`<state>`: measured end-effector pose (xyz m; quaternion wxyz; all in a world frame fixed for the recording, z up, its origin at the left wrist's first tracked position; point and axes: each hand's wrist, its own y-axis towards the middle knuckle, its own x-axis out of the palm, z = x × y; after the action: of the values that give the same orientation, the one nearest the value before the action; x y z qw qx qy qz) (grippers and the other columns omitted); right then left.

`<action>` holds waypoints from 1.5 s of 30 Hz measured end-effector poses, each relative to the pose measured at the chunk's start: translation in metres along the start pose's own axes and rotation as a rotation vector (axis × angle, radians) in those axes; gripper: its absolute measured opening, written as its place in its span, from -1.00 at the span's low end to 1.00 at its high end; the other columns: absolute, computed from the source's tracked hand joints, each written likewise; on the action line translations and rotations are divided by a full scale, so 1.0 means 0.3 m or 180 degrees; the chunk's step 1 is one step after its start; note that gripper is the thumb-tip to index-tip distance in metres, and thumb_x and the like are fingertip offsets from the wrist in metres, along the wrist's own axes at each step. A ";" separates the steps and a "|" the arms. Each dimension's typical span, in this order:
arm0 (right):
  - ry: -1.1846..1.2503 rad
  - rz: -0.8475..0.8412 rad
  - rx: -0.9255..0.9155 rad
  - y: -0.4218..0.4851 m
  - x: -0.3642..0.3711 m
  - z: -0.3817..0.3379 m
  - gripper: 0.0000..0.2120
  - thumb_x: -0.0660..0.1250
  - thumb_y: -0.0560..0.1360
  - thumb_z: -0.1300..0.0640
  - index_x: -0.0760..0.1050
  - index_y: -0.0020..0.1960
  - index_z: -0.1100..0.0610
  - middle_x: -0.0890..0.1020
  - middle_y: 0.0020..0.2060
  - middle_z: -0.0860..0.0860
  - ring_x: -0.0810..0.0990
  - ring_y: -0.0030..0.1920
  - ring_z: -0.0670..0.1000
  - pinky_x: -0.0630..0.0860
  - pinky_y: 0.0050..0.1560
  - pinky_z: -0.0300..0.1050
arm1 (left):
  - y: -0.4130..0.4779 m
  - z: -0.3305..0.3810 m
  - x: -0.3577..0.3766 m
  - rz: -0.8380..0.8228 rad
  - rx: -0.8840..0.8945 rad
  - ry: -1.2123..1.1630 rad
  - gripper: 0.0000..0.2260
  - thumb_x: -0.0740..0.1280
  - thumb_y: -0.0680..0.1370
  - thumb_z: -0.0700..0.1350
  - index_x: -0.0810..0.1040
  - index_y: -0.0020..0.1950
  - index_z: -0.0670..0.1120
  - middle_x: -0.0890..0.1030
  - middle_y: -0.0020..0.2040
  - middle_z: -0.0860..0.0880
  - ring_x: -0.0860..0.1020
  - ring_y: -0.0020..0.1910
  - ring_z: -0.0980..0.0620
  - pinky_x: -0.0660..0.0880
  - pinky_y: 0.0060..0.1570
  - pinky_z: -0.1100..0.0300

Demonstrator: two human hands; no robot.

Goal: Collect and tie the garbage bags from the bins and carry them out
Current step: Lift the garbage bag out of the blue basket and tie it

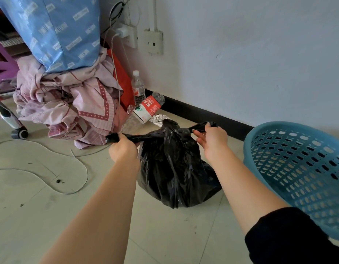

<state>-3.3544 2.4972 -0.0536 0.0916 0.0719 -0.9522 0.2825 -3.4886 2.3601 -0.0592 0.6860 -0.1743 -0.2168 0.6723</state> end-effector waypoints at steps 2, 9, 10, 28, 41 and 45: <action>-0.0026 0.0176 -0.0049 0.020 -0.010 0.011 -0.74 0.15 0.65 0.14 0.36 0.31 0.18 0.62 0.10 0.21 0.65 -0.39 -0.04 0.54 -0.49 -0.27 | 0.006 -0.001 -0.013 0.0117 -0.0225 -0.0189 -0.69 0.18 0.64 0.01 0.35 -0.24 -0.12 0.54 -0.33 -0.05 0.49 -0.41 -0.01 0.35 -0.46 0.20; -0.0198 0.0039 -0.0252 0.021 0.006 0.062 -0.66 0.04 0.66 -0.05 0.27 0.31 0.15 0.59 0.11 0.19 0.62 -0.53 -0.06 0.49 -0.59 -0.28 | -0.013 -0.022 -0.028 -0.0666 -0.0338 0.0462 -0.49 0.03 0.57 0.32 0.39 0.19 -0.08 0.56 -0.18 -0.11 0.44 -0.45 0.02 0.35 -0.52 0.29; -0.0133 -0.0063 -0.0086 0.017 0.005 0.065 -0.64 0.10 0.64 -0.06 0.31 0.28 0.18 0.59 0.06 0.18 0.62 -0.47 -0.04 0.50 -0.53 -0.27 | -0.026 -0.017 -0.028 -0.0975 -0.0486 0.0515 -0.49 0.04 0.53 0.39 0.34 0.22 0.01 0.52 -0.17 -0.12 0.39 -0.44 0.03 0.33 -0.52 0.27; -0.1754 -0.0342 -0.0978 -0.024 0.047 0.134 -0.56 0.40 0.49 -0.05 0.33 -0.38 0.18 0.39 -0.40 0.13 0.40 -0.35 0.07 0.32 -0.28 -0.09 | -0.062 -0.085 0.017 -0.0388 -0.0069 -0.0060 -0.77 0.36 0.56 -0.08 0.51 -0.27 -0.11 0.59 -0.29 -0.02 0.61 -0.34 0.05 0.48 -0.48 0.27; -0.1817 0.0157 -0.0733 0.056 -0.044 0.139 -0.76 0.37 0.53 0.09 0.62 -0.09 0.29 0.66 -0.33 0.07 0.61 -0.40 -0.02 0.60 -0.28 -0.19 | -0.014 -0.103 -0.049 -0.0007 -0.0336 -0.0168 -0.93 0.32 0.56 -0.28 0.51 -0.13 -0.20 0.61 -0.20 -0.09 0.54 -0.56 0.08 0.30 -0.70 0.41; -0.1925 0.0374 -0.0705 0.084 -0.085 0.158 -0.75 0.38 0.53 0.08 0.60 -0.09 0.30 0.69 -0.29 0.12 0.66 -0.35 0.04 0.66 -0.18 -0.05 | 0.022 -0.120 -0.082 0.0006 -0.0268 0.0003 -0.83 0.35 0.55 -0.22 0.50 -0.24 -0.17 0.59 -0.27 -0.09 0.55 -0.54 0.07 0.36 -0.66 0.38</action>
<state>-3.3406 2.4941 -0.1114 -0.2045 0.0871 -0.9637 0.1479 -3.4750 2.3376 -0.0945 0.6775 -0.2036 -0.2444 0.6631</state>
